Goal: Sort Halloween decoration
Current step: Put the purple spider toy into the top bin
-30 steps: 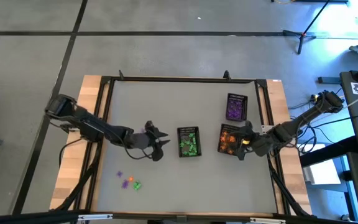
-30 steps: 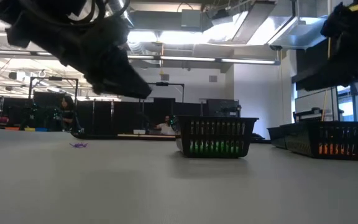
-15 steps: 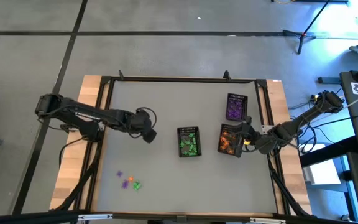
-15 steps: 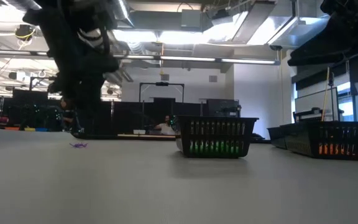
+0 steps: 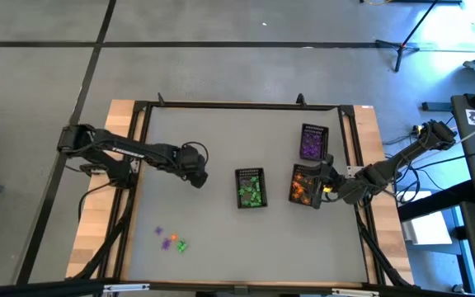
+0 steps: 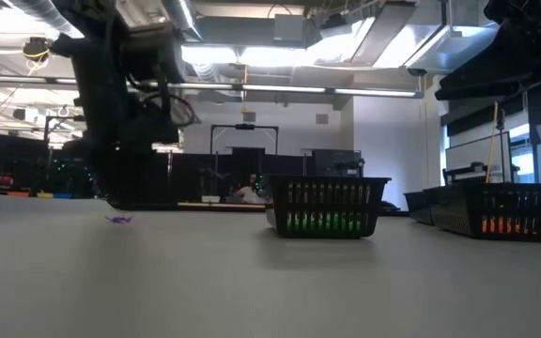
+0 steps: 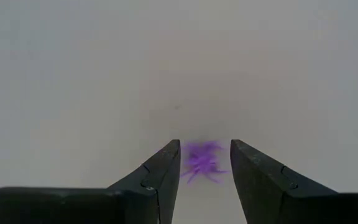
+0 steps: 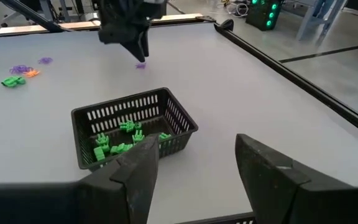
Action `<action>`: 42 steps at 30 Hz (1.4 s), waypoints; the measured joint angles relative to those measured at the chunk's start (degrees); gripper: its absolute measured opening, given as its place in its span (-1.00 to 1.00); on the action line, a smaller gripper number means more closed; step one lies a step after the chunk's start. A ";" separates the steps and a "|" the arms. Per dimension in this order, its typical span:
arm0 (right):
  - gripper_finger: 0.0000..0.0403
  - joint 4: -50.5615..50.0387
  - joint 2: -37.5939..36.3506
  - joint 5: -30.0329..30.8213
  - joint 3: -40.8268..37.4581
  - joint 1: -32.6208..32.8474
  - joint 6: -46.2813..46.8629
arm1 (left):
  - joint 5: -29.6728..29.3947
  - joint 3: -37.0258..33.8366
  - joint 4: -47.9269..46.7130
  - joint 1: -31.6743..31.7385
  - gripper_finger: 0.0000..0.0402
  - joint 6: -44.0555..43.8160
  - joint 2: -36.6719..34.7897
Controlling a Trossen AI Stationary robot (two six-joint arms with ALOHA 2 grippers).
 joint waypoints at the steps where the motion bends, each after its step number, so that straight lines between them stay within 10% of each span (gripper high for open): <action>1: 0.05 -0.01 0.00 0.00 0.00 0.00 0.01 | 0.00 0.00 -0.24 -0.05 -0.33 -0.03 0.76; 13: 0.05 -0.53 0.00 -0.02 0.00 0.00 0.01 | 1.32 0.39 -1.54 -0.18 -0.38 -0.89 8.30; 26: 0.05 -0.82 0.00 1.82 0.00 0.00 0.24 | -7.01 -0.31 1.52 -4.55 -0.96 0.79 2.67; 42: 0.05 19.00 7.85 2.48 -0.02 -0.02 -4.86 | -16.54 -0.04 62.08 -16.82 -0.99 44.23 -0.56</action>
